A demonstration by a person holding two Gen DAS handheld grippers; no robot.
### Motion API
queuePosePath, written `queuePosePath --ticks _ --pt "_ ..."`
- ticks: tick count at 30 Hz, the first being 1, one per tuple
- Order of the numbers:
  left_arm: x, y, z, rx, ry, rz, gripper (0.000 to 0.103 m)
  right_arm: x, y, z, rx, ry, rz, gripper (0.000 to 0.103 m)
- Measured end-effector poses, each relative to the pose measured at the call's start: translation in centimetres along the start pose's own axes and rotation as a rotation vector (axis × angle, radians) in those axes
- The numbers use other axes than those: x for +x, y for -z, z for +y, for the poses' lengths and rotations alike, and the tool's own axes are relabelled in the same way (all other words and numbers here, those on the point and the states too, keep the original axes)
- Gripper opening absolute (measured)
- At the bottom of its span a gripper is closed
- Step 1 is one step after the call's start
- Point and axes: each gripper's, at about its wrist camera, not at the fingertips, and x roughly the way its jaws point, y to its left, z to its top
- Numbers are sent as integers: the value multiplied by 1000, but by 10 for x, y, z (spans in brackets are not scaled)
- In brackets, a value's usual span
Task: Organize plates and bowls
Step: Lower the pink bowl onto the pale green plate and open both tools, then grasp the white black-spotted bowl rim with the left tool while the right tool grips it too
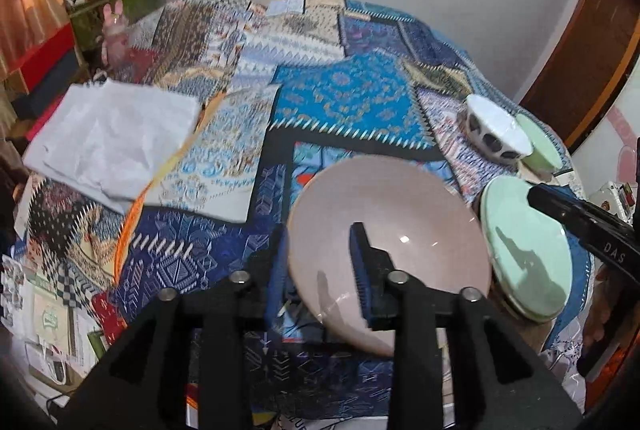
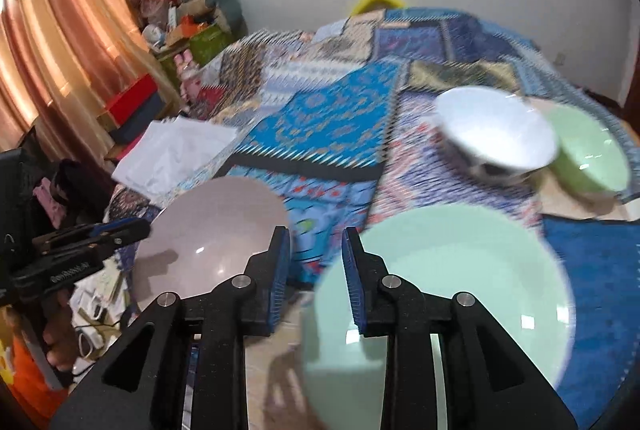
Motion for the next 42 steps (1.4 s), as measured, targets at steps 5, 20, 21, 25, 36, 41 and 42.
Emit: queuePosePath --ticks 5,20,21,25,36,41,42 --pt "-18 -16 -28 55 15 -66 50 -26 -6 -37 42 71 -50 32" --pt "11 -79 -125 197 45 -66 71 -45 -21 -109 80 184 -108 46" --pt "16 -82 -131 206 45 -62 71 -43 -22 -114 84 184 -104 46" --pt "39 -97 -152 241 55 -39 71 -30 -31 -134 127 162 -91 46" --pt "113 -124 -191 307 66 34 71 29 -45 -172 252 128 13 37" --pt "132 -128 -194 315 67 49 71 47 -46 -184 312 97 67 36" --pt "135 -128 -194 318 66 54 71 50 -46 -185 319 93 74 36"
